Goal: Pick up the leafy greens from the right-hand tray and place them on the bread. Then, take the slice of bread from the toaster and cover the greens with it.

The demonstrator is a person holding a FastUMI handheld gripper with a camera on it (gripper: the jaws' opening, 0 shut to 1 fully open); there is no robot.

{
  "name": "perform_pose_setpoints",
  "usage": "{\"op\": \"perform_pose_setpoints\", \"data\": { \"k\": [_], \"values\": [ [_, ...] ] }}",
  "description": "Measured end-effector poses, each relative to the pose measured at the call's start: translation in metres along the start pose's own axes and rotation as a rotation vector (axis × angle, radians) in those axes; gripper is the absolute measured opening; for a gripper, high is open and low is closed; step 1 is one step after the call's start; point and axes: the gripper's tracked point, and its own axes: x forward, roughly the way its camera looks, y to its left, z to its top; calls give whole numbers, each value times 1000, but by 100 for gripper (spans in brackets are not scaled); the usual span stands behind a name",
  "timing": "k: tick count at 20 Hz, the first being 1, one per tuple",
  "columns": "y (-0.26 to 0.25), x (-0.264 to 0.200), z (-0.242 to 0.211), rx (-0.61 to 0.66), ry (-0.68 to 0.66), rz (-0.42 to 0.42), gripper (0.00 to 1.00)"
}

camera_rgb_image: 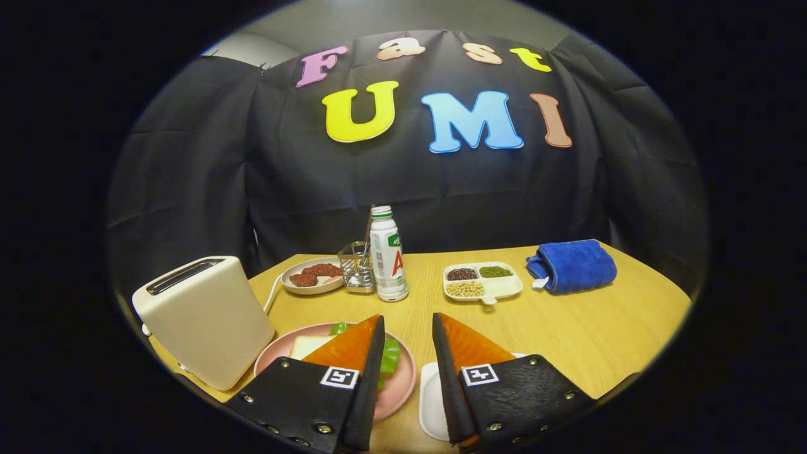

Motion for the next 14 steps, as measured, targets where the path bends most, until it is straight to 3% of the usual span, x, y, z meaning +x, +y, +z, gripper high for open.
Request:
{"op": "perform_pose_setpoints", "data": {
  "k": [4,14],
  "values": [
    [-52,-17,15,-15,-32,-57,45],
    [-174,-44,44,-2,-92,-109,45]
  ]
}}
